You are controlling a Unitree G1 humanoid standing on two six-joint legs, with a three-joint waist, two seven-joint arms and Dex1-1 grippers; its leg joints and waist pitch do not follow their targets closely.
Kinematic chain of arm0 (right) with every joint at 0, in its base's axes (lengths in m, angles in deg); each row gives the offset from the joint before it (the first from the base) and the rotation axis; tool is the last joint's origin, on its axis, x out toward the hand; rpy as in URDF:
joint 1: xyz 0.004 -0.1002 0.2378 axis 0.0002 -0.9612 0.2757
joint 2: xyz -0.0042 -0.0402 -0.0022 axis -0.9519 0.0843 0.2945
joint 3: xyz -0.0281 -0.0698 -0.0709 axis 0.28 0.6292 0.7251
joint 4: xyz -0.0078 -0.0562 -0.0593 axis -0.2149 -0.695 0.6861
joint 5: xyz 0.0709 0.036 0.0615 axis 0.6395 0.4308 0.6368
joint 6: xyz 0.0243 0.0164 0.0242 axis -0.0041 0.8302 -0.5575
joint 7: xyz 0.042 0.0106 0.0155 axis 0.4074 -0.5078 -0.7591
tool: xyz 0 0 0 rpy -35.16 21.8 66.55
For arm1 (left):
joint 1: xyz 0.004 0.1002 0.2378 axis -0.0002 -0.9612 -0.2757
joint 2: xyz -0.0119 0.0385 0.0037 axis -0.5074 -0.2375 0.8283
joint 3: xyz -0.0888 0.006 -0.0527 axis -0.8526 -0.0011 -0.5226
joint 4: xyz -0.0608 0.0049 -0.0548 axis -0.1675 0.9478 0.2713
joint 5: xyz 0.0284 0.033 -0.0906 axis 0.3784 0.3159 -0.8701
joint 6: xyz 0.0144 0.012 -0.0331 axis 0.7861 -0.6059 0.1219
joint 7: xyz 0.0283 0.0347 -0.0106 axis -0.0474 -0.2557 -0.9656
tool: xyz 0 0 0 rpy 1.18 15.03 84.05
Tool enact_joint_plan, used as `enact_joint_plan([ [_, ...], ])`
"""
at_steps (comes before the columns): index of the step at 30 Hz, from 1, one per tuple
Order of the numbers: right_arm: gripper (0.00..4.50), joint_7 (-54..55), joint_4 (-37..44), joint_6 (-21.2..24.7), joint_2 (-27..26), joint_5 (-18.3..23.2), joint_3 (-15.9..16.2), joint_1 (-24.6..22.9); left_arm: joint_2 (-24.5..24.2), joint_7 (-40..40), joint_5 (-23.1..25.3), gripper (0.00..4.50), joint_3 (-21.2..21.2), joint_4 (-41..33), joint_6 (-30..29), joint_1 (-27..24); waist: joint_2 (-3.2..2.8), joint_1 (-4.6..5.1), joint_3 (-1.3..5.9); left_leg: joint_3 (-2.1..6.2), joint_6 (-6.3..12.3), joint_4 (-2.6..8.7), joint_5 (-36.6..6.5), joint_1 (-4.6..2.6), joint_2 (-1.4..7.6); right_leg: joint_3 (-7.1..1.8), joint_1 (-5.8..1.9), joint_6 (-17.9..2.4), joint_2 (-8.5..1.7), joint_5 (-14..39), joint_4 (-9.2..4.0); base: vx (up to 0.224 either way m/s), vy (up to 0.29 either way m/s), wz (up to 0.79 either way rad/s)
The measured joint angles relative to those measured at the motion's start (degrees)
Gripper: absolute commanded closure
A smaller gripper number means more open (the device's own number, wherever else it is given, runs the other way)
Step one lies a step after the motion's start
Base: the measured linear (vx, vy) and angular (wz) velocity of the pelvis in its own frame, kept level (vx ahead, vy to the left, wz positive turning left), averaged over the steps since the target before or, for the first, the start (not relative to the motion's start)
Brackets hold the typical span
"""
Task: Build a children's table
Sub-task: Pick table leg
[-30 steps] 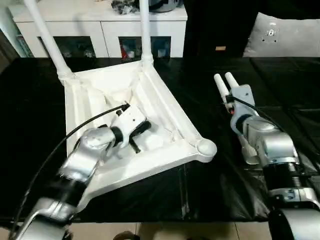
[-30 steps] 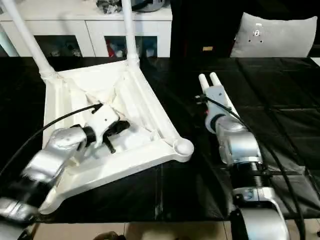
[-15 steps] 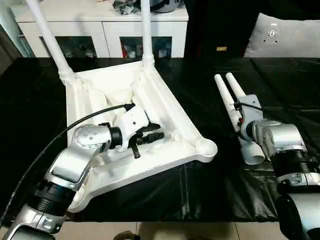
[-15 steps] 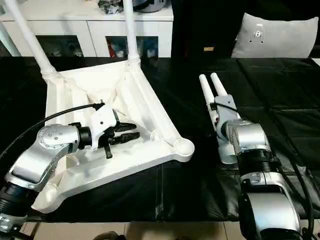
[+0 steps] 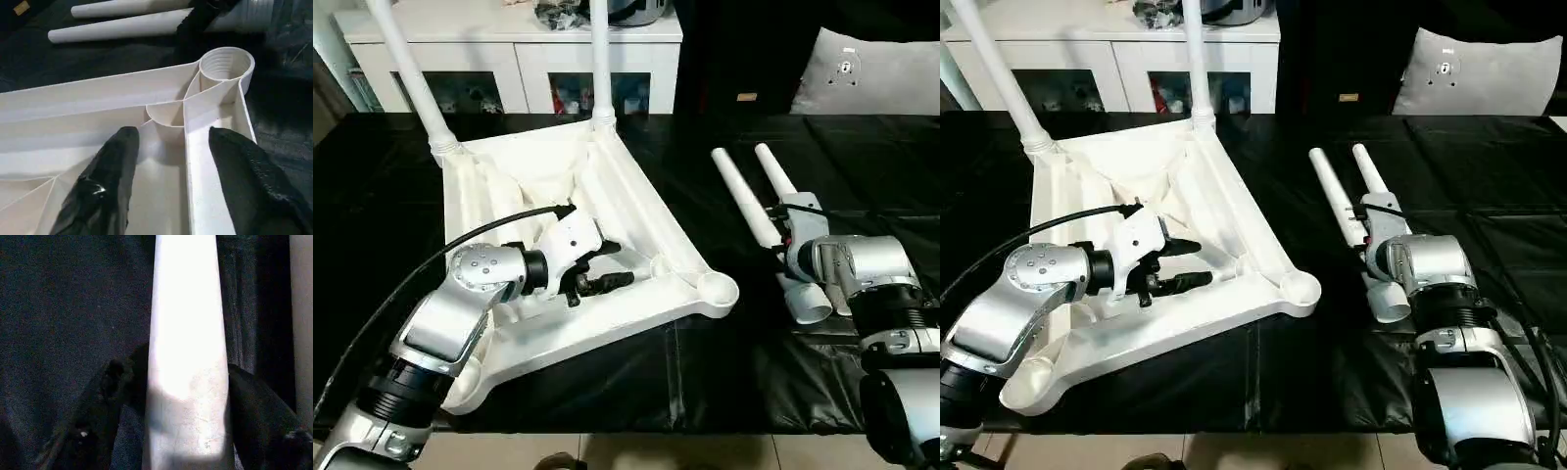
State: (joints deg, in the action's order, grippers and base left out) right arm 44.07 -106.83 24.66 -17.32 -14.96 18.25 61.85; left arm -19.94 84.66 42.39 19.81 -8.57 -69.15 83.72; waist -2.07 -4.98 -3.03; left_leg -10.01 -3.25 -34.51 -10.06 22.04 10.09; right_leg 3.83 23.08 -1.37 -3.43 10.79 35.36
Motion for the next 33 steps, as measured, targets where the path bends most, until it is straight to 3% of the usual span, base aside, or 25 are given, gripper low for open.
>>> enact_joint_plan([
  [4,2.13,-0.56,-0.79,-0.32,-0.02,0.08,0.12,0.37,0.09,-0.13,-0.10,1.28,-0.06,0.00,-0.57,0.07,0.09,0.01,0.00,0.00,0.00,0.00,0.00,0.00,0.00,0.00,0.00,0.00,0.00,0.00,0.00,0.000,0.000,0.00],
  [8,2.55,-0.66,-0.73,-0.31,-0.60,1.00,-0.80,0.40,1.14,-0.41,-0.82,0.82,-0.44,0.08,-0.94,0.07,0.15,0.04,0.01,0.00,0.00,0.00,0.00,0.00,0.00,0.00,0.00,0.00,0.00,0.00,0.00,0.000,0.000,0.00],
  [12,2.68,-0.55,0.41,-5.38,-2.63,4.24,-5.09,-0.37,4.58,-3.85,-1.72,0.44,-1.84,2.15,-1.11,1.37,0.29,0.00,-0.08,0.00,-0.08,0.00,0.06,0.03,0.00,0.00,0.04,0.01,0.00,-0.04,0.05,0.000,0.000,0.00],
  [15,2.69,-1.98,4.38,-14.65,-6.83,10.52,-11.30,-1.73,9.94,-9.42,-3.08,0.27,-5.64,5.43,-2.10,6.40,0.63,-0.13,-0.34,-0.01,-0.01,-0.04,0.13,0.10,0.02,0.01,0.14,0.02,-0.01,-0.07,0.18,0.000,0.000,0.00],
  [18,2.69,-6.12,8.36,-17.54,-8.92,16.45,-15.29,-1.62,13.85,-14.30,-5.11,0.00,-9.18,7.20,-2.05,10.93,0.68,-0.16,-0.36,-0.01,0.00,-0.05,0.13,0.11,0.00,-0.01,0.11,0.01,-0.02,-0.07,0.15,0.000,0.000,0.00],
  [21,2.69,-10.94,12.53,-17.20,-10.54,21.49,-17.78,-2.26,16.73,-18.20,-7.05,0.00,-12.23,9.42,-2.09,13.69,0.76,-0.22,-0.38,-0.01,0.09,-0.05,0.16,0.14,0.00,0.02,0.10,0.01,-0.02,-0.07,0.11,0.000,0.000,0.00],
  [22,2.69,-14.21,15.97,-16.43,-12.05,24.83,-18.84,-3.77,18.97,-20.46,-8.49,0.00,-14.19,10.99,-2.47,15.32,0.82,-0.39,-0.42,0.00,0.29,-0.04,0.28,0.17,0.02,0.06,0.10,0.01,-0.02,-0.07,0.07,0.000,0.000,0.00],
  [27,2.69,-22.69,25.08,-13.19,-15.92,35.00,-18.28,-7.73,24.90,-23.30,-15.38,0.00,-19.21,12.51,-4.40,19.95,0.86,-0.74,-0.44,0.00,0.38,-0.05,0.28,0.22,0.01,0.07,0.10,-0.02,-0.04,-0.10,-0.04,0.000,0.000,0.00],
  [33,2.69,-26.11,29.74,-10.96,-17.88,38.89,-16.26,-10.68,31.23,-24.46,-24.11,0.00,-22.96,11.05,-8.62,20.93,0.87,-1.45,-0.45,0.01,0.43,-0.04,0.33,0.22,0.02,0.10,0.09,-0.02,-0.04,-0.12,-0.05,0.000,0.000,0.00],
])
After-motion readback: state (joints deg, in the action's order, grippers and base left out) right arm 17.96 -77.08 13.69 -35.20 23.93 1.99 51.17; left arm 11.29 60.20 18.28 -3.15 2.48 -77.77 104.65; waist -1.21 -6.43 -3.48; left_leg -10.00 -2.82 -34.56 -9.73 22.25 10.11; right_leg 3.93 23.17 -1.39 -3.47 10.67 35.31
